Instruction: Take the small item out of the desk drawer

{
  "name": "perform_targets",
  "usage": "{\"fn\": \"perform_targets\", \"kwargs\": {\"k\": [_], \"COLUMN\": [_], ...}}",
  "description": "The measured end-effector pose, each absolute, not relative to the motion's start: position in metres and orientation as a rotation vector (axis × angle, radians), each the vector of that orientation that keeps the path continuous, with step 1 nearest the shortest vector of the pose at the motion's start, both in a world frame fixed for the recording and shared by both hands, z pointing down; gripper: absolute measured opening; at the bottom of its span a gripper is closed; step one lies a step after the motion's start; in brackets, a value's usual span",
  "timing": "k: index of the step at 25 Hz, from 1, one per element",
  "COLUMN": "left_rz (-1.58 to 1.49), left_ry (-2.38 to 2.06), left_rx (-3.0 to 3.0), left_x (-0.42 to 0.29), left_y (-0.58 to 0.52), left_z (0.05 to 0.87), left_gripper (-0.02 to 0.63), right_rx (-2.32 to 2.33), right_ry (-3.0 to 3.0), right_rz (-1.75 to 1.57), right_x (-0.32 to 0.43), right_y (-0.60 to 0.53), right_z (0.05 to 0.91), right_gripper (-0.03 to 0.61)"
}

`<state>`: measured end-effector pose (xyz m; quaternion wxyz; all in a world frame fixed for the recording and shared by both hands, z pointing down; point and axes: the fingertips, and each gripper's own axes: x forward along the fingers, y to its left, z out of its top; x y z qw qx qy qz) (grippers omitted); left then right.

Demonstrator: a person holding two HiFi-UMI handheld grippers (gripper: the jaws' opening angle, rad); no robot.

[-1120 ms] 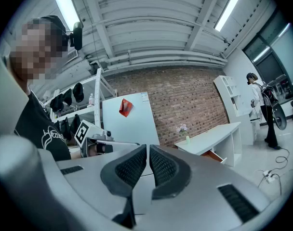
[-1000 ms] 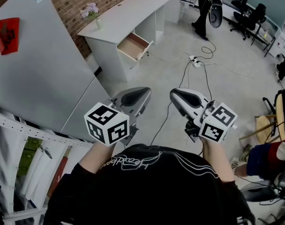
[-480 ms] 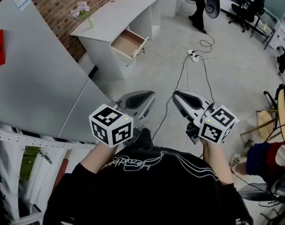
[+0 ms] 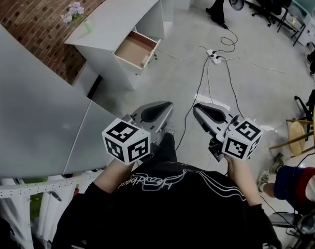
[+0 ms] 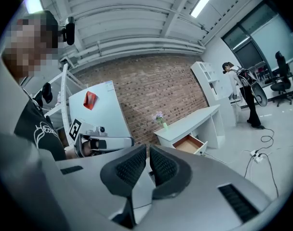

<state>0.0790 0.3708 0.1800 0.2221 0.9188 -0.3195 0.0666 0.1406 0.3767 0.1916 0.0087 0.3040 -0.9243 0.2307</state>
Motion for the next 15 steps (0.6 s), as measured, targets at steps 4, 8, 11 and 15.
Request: {"fn": "perform_targets", "kwargs": {"k": [4, 8, 11, 15], "left_rz": [0.175, 0.189, 0.218, 0.255], "left_ry": [-0.849, -0.834, -0.844, -0.877], "left_rx": [2.499, 2.432, 2.415, 2.412], "left_x": [0.028, -0.007, -0.024, -0.039], "left_y": [0.242, 0.123, 0.047, -0.028], "left_z": [0.233, 0.274, 0.294, 0.318], "left_gripper": [0.02, 0.02, 0.02, 0.02], "right_rx": [0.952, 0.915, 0.9, 0.91], "right_ry": [-2.872, -2.842, -2.825, -2.816], "right_rz": [0.754, 0.813, 0.83, 0.867], "right_x": [0.089, 0.053, 0.037, 0.025], "right_y": [0.252, 0.135, 0.064, -0.007], "right_z": [0.239, 0.274, 0.287, 0.303], "right_gripper": [0.054, 0.054, 0.054, 0.054]}}
